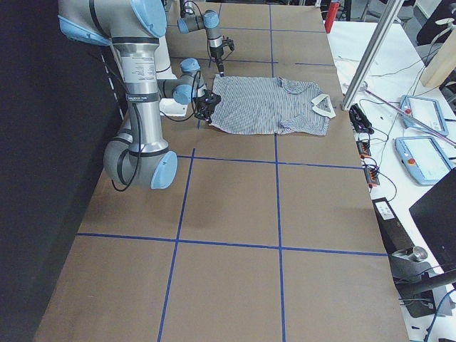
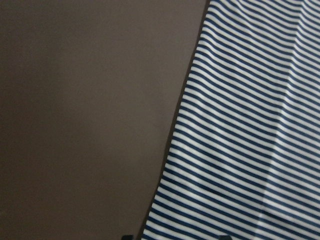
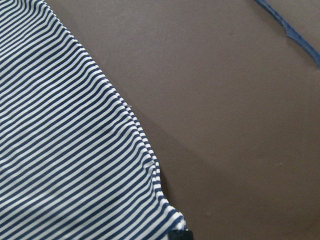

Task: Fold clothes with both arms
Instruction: 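Lower the left gripper to the other hem corner and grasp both corners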

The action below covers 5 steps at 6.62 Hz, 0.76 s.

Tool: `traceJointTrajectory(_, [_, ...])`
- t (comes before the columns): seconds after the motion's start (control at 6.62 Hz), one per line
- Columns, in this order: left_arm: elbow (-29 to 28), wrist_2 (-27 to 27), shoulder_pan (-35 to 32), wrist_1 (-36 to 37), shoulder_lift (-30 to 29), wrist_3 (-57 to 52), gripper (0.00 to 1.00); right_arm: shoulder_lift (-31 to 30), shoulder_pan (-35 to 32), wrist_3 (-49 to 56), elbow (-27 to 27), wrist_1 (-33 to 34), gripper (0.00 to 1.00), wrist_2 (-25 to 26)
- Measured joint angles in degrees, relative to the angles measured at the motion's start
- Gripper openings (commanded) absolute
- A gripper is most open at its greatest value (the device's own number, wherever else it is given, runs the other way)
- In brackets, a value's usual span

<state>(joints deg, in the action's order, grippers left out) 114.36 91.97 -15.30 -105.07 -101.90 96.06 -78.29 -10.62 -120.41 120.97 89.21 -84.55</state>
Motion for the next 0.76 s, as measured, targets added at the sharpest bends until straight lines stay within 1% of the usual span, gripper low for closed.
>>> traceJointTrajectory(0.3, [0.4,-0.04,1.24,1.16,0.88,0.08,0.63,-0.09,0.06,0.0,-0.06,0.0,0.0,0.0])
traceJointTrajectory(0.45, [0.23,-0.04,1.68,1.21,1.11,0.09,0.57,-0.18,0.05,0.0,-0.08,0.0,0.0,0.02])
traceJointTrajectory(0.6, [0.02,-0.04,1.89,1.22,1.21,0.09,0.46,-0.24,0.02,0.0,-0.06,0.0,0.0,0.06])
traceJointTrajectory(0.76, [-0.11,-0.04,2.05,1.25,1.22,0.09,0.33,-0.29,-0.01,0.0,-0.04,0.0,0.0,0.06])
